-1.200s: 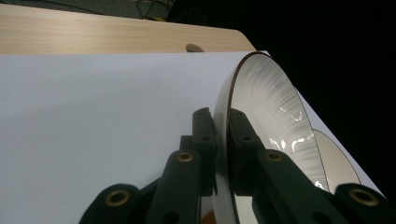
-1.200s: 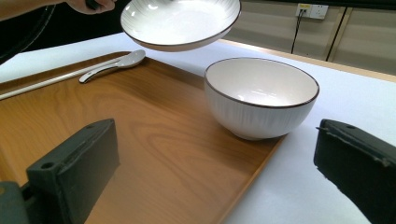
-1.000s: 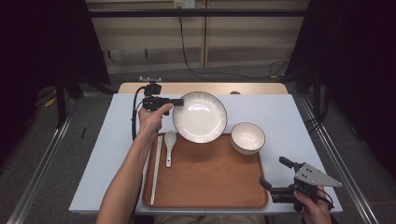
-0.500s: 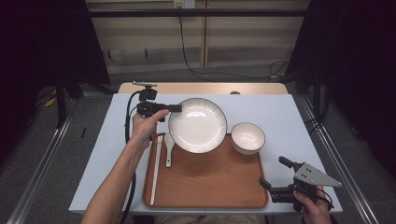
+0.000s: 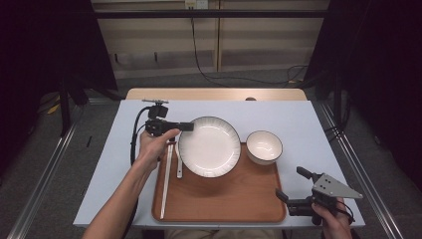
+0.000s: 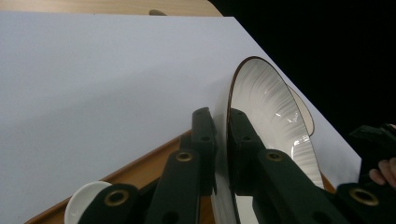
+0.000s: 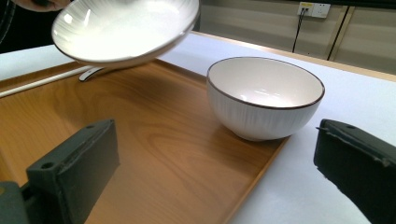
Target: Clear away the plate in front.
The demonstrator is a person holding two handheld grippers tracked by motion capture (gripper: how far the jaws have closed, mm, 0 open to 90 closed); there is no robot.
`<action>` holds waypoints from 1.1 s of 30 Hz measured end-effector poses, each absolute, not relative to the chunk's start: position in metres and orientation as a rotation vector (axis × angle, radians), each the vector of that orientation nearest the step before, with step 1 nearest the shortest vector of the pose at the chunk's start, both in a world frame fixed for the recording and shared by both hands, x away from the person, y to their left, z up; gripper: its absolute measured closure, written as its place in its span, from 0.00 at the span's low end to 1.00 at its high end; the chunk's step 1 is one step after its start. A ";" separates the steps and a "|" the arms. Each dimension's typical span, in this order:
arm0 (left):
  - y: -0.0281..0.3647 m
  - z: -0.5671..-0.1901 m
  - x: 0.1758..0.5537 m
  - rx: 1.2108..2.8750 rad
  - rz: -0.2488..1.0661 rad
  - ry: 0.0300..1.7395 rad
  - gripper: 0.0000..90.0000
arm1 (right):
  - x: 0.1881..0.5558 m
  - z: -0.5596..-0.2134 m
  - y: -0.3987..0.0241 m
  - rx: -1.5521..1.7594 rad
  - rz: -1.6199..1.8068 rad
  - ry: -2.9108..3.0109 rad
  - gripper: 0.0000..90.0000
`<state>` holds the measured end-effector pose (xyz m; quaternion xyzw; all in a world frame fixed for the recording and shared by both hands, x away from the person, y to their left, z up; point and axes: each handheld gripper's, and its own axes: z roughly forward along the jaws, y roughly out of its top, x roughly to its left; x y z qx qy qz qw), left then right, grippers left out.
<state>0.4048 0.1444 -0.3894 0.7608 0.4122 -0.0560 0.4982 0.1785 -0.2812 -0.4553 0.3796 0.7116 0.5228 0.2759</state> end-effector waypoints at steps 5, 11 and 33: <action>0.144 -0.401 0.401 1.834 -0.162 0.994 0.92 | 0.179 -0.456 -0.280 1.020 1.404 1.921 0.00; 0.142 -0.410 0.393 1.838 -0.149 1.020 0.93 | 0.179 -0.456 -0.280 1.026 1.401 1.920 0.00; 0.120 -0.442 0.364 1.936 -0.278 0.930 0.92 | 0.180 -0.457 -0.277 1.017 1.385 1.931 0.00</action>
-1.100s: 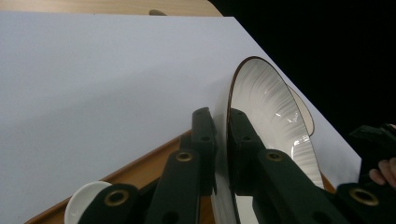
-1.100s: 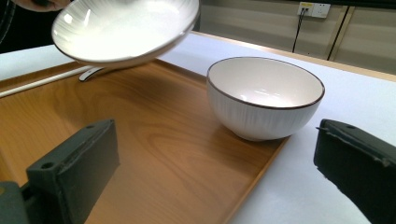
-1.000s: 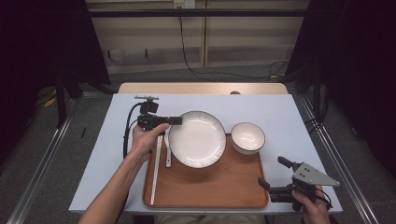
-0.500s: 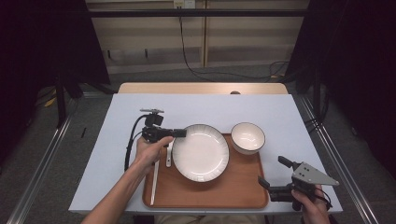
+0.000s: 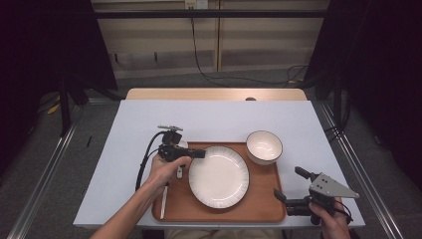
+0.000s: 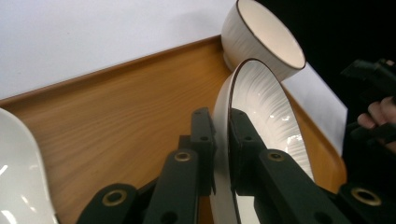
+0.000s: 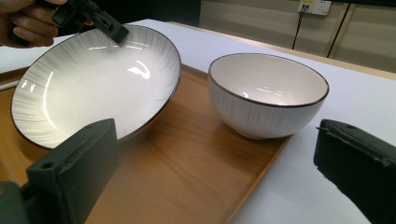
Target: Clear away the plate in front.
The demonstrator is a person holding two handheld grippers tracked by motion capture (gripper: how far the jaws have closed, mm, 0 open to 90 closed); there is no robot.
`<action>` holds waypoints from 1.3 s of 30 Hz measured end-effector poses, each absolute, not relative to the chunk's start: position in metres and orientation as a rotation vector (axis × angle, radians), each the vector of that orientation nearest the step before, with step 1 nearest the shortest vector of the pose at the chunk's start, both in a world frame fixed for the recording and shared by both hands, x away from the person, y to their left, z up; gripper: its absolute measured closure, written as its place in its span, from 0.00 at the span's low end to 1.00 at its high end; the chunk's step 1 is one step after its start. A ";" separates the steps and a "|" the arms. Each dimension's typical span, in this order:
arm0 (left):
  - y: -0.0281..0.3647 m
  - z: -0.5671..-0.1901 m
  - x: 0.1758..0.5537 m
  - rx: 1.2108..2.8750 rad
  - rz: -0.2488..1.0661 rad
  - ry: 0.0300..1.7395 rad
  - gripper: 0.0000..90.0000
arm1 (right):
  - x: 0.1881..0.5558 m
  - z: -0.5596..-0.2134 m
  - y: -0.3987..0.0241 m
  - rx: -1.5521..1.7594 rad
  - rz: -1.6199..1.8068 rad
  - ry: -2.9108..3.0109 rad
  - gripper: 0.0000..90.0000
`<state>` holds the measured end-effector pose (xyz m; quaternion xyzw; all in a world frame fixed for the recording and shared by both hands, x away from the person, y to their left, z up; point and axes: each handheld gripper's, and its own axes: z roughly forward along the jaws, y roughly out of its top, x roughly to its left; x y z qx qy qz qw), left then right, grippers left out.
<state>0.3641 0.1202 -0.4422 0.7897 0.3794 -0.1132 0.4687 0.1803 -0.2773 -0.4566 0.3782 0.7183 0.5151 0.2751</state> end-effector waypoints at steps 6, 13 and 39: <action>0.118 -0.442 0.368 1.963 -0.264 0.934 0.92 | 0.180 -0.456 -0.277 1.012 1.384 1.930 0.00; 0.112 -0.445 0.370 2.022 -0.204 0.922 0.94 | 0.181 -0.457 -0.279 1.025 1.383 1.921 0.00; 0.094 -0.463 0.371 2.125 -0.062 0.874 0.94 | 0.182 -0.458 -0.279 1.023 1.387 1.925 0.00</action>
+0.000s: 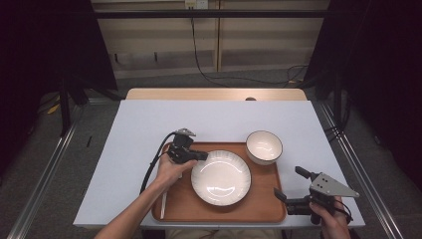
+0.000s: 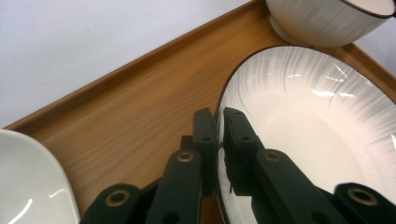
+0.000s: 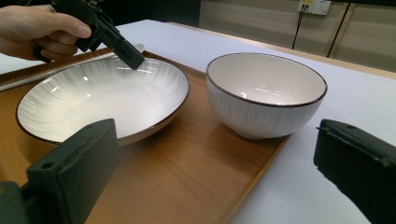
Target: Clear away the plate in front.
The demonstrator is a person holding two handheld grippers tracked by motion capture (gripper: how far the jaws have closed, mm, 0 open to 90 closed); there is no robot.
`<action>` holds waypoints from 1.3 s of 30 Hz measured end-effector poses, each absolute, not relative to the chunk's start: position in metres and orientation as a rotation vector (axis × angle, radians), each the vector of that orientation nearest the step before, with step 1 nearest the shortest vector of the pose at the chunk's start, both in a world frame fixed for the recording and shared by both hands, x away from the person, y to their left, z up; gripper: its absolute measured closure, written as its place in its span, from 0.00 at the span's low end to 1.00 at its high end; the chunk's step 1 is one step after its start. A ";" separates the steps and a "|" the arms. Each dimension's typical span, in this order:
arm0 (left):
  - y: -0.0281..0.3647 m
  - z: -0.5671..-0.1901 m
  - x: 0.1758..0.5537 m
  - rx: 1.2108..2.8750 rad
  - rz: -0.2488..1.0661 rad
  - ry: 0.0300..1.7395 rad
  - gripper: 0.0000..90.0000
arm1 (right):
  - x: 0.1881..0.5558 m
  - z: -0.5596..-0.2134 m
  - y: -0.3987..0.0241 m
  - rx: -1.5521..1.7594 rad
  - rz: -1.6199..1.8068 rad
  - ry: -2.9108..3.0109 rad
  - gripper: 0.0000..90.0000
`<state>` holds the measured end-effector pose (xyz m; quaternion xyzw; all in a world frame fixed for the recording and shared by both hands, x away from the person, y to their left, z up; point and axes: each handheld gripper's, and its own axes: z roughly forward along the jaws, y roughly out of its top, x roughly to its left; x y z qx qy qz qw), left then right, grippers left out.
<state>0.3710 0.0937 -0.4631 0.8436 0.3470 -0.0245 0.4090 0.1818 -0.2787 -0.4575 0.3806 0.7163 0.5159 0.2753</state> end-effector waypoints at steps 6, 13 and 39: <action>0.091 -0.463 0.370 2.136 -0.026 0.871 0.94 | 0.183 -0.458 -0.277 1.016 1.386 1.935 0.00; 0.085 -0.463 0.365 2.170 0.039 0.840 0.90 | 0.181 -0.457 -0.276 1.006 1.387 1.938 0.00; 0.084 -0.433 0.348 2.077 0.116 0.758 0.09 | 0.179 -0.455 -0.278 1.014 1.392 1.920 0.00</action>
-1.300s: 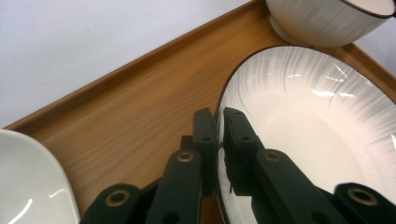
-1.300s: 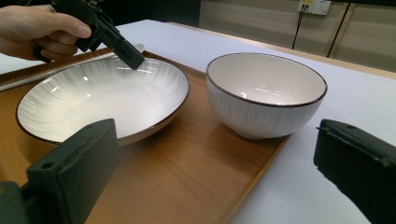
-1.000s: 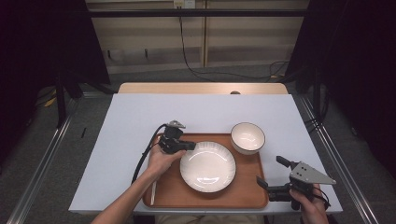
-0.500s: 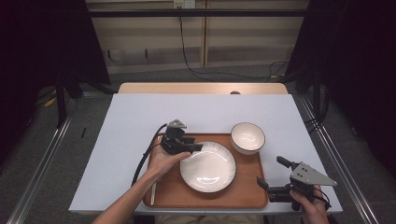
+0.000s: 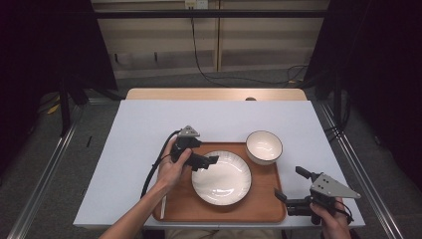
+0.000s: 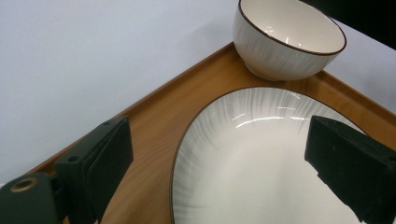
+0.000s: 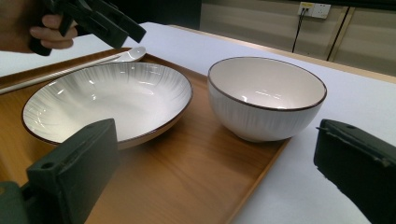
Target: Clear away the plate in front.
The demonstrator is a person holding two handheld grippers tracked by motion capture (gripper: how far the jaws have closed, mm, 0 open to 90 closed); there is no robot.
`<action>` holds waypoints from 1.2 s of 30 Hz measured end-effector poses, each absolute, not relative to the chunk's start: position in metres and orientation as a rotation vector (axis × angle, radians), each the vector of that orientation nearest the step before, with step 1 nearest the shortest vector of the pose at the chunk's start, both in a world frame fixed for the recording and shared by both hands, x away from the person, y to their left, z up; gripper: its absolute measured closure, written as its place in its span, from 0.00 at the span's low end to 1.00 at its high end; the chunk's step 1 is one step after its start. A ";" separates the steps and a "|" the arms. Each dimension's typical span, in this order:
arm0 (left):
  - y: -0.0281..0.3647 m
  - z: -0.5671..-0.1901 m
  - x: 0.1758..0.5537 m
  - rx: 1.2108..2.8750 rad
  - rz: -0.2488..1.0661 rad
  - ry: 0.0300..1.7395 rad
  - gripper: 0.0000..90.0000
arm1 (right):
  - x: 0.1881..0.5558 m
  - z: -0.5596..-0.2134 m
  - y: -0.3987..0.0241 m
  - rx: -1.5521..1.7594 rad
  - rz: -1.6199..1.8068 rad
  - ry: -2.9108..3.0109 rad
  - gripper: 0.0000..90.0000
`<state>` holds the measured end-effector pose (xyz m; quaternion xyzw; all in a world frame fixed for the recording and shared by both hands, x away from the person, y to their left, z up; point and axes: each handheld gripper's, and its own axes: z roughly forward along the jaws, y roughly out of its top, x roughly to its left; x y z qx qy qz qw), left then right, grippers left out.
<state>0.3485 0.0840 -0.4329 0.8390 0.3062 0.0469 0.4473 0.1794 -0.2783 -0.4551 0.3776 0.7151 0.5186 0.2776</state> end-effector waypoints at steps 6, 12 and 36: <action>0.095 -0.427 0.337 2.062 0.295 0.738 0.05 | 0.179 -0.455 -0.279 1.007 1.396 1.920 0.00; 0.112 -0.420 0.321 2.001 0.385 0.782 0.04 | 0.179 -0.455 -0.279 1.012 1.396 1.917 0.00; 0.208 -0.439 0.273 1.854 0.522 1.118 0.03 | 0.178 -0.455 -0.283 1.066 1.371 1.881 0.00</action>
